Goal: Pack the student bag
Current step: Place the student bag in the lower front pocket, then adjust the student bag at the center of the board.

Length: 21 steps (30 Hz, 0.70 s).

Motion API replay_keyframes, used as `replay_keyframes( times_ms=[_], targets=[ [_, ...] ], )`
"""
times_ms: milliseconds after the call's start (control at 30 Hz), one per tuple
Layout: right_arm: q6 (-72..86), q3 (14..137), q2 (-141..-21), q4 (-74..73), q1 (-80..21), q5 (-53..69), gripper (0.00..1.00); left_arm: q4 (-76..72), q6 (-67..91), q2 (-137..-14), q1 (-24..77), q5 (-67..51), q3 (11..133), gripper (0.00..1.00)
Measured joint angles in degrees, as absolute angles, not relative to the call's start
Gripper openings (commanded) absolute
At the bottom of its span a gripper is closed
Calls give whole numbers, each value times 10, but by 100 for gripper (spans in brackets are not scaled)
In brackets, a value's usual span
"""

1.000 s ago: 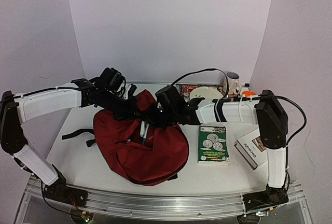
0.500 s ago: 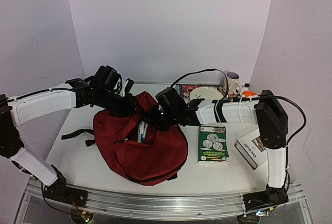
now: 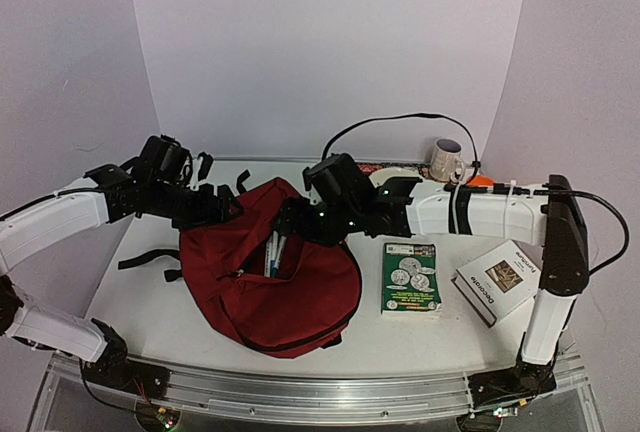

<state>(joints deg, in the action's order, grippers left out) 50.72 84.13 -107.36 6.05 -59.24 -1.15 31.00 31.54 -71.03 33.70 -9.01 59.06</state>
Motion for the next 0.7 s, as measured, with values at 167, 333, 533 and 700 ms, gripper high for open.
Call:
replay_keyframes(
  times_ms=[167, 333, 533, 700],
  targets=[
    [493, 837, -1067, 16, -600, -41, 84, 321, 331, -674, 319, -62, 528, 99],
    [493, 815, -1065, -38, -600, -81, 92, 330, 358, -636, 309, -38, 473, 99],
    [498, 760, -1056, -75, -586, -112, 98, 324, 395, -597, 307, -29, 414, 99],
    [498, 702, -1034, -99, -559, -114, 98, 311, 424, -585, 307, -34, 373, 99]
  ],
)
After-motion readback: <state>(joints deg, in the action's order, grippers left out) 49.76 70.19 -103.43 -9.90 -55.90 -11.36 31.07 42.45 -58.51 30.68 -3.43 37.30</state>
